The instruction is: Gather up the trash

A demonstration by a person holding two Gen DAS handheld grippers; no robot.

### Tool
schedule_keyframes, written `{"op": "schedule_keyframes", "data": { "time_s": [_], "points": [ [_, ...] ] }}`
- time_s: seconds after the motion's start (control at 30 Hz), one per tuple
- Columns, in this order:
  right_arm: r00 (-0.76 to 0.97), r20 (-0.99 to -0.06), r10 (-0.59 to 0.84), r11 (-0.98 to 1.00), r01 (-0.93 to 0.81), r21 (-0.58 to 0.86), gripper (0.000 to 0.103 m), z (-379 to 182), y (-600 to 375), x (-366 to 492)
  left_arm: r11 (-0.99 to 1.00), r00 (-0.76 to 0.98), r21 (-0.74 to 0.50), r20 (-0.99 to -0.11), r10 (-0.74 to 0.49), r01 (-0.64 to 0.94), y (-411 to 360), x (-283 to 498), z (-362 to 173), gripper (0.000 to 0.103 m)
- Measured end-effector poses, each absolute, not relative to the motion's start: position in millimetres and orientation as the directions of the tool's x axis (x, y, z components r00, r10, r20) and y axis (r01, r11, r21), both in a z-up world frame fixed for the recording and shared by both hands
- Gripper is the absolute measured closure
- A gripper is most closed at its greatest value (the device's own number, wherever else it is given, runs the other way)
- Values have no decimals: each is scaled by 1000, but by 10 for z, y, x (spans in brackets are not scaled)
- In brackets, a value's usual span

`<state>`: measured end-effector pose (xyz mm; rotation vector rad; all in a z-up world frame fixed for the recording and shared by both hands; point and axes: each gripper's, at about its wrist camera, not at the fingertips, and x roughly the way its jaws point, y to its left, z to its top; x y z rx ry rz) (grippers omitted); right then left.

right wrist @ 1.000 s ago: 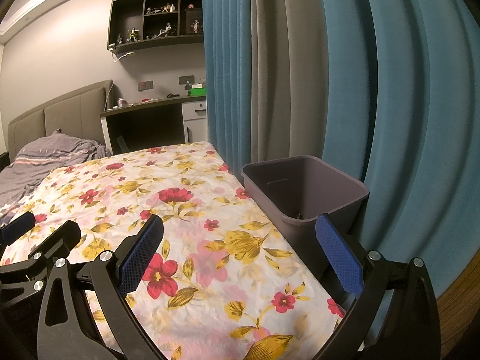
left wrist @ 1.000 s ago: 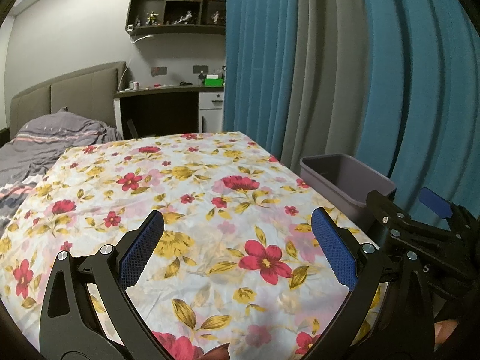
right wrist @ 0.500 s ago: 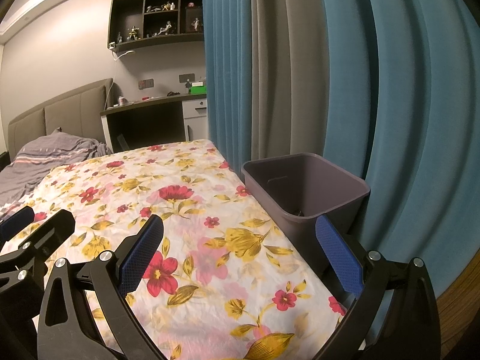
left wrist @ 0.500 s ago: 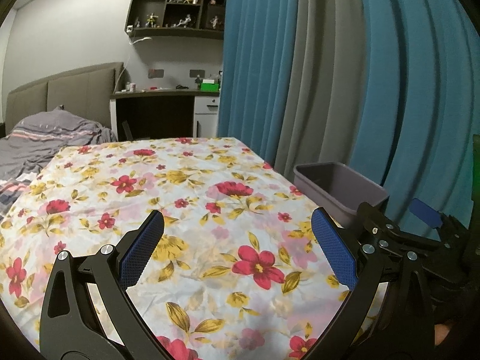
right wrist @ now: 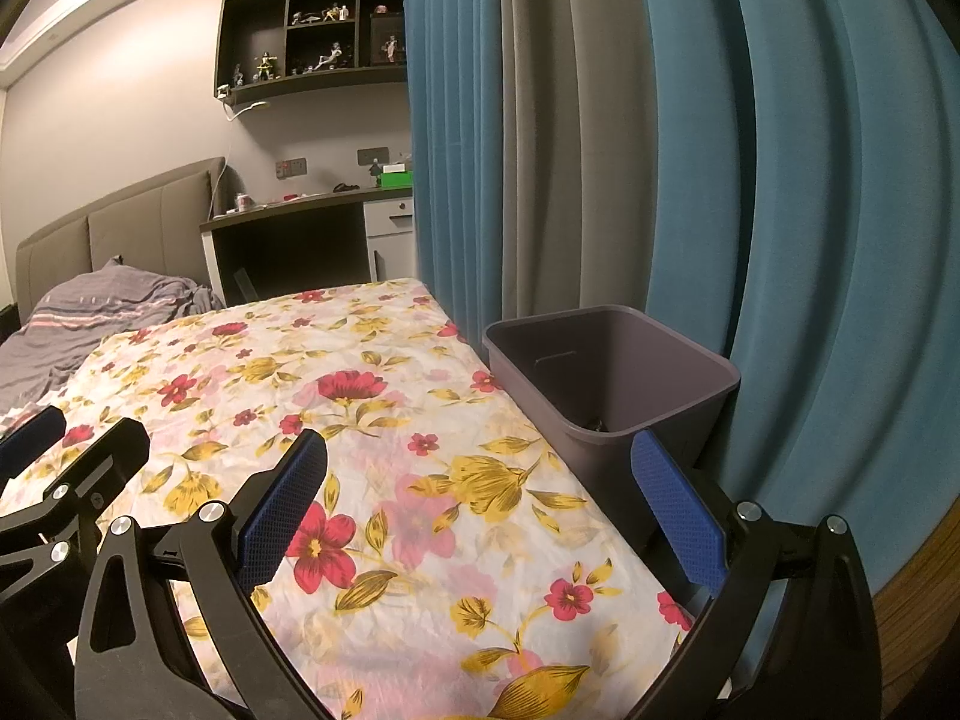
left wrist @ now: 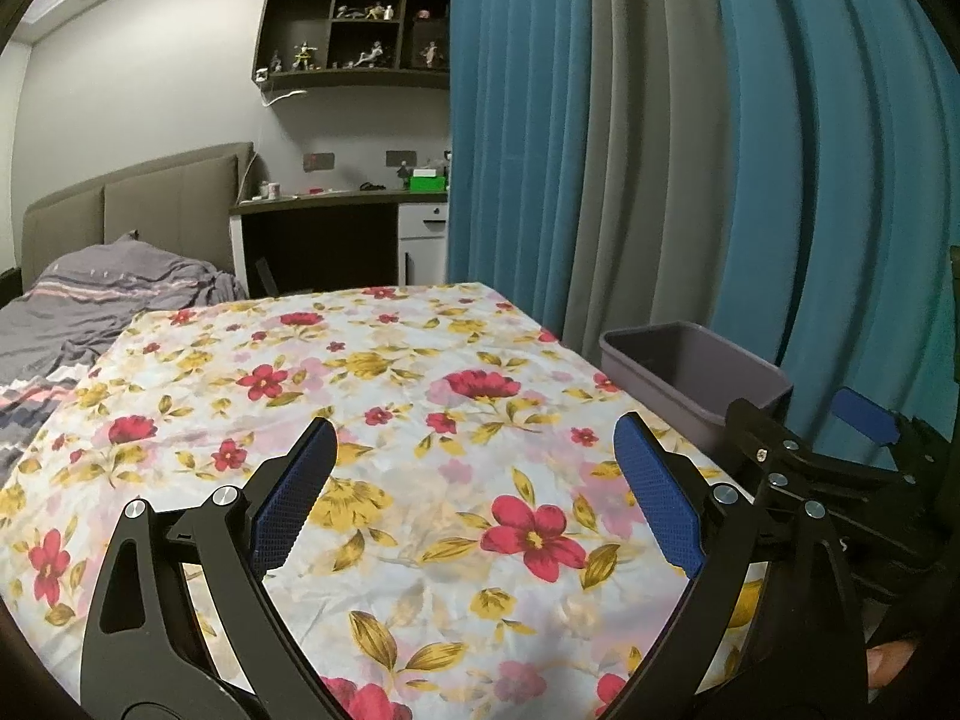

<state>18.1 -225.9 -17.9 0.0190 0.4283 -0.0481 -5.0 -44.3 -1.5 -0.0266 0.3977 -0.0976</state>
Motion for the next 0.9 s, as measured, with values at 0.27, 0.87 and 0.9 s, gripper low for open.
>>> {"op": "schedule_keyframes", "data": {
  "time_s": [0.27, 0.87, 0.9],
  "points": [
    [910, -412, -45, 998, 55, 12, 6, -176, -2259, 182, 997, 916, -43, -392, -81, 70, -436, -38, -22, 11],
    [913, -405, -50, 998, 64, 21, 6, -190, -2255, 181, 997, 899, -57, -431, -75, 56, -394, 0, -71, 11],
    [913, -405, -50, 998, 64, 21, 6, -190, -2261, 176, 997, 899, -56, -430, -76, 57, -394, 0, -71, 11]
  ]
}}
